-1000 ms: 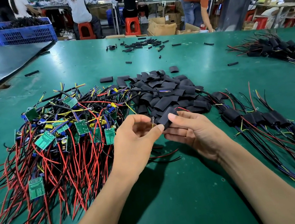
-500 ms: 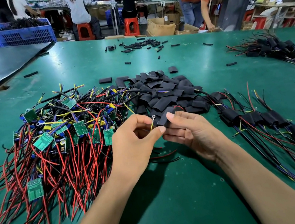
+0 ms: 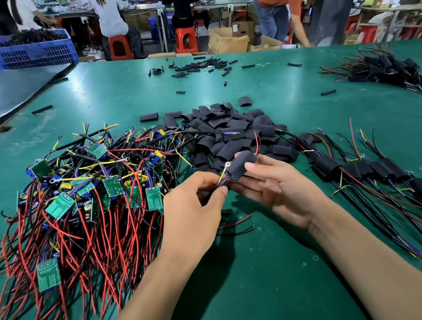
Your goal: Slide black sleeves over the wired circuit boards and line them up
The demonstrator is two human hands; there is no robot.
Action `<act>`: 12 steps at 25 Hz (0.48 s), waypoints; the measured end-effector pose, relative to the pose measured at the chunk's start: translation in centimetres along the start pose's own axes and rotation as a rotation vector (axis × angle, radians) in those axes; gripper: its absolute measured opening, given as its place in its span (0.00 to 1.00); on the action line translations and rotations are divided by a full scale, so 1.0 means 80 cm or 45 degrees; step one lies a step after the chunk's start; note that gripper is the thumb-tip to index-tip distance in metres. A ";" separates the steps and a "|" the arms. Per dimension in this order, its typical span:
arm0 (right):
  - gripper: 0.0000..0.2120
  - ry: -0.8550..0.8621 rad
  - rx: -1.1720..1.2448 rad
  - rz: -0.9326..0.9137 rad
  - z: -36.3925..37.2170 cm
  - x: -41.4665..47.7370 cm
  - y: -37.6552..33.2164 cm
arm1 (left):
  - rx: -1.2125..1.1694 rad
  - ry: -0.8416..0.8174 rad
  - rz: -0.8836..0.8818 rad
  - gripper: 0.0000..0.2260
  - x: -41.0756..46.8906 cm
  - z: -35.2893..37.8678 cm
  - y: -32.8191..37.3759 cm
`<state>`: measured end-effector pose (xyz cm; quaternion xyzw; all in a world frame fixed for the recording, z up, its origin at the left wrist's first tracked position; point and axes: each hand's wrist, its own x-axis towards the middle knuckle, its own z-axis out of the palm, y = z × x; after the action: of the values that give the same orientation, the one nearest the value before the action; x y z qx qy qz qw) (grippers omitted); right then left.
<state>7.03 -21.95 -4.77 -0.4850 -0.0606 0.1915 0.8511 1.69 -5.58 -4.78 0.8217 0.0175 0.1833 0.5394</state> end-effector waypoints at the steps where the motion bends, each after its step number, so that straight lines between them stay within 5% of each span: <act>1: 0.16 -0.001 -0.024 -0.002 -0.001 0.000 -0.001 | 0.017 0.004 0.014 0.07 0.000 0.000 0.000; 7: 0.13 0.064 -0.279 0.000 -0.001 -0.002 -0.004 | 0.028 0.031 0.067 0.09 -0.002 -0.001 0.002; 12: 0.10 0.118 -0.167 0.025 0.001 -0.002 -0.005 | -0.005 0.035 0.048 0.08 -0.002 0.001 0.002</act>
<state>6.98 -22.09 -4.37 -0.5486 -0.0290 0.1727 0.8175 1.49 -5.76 -4.68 0.8182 0.0090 0.2047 0.5371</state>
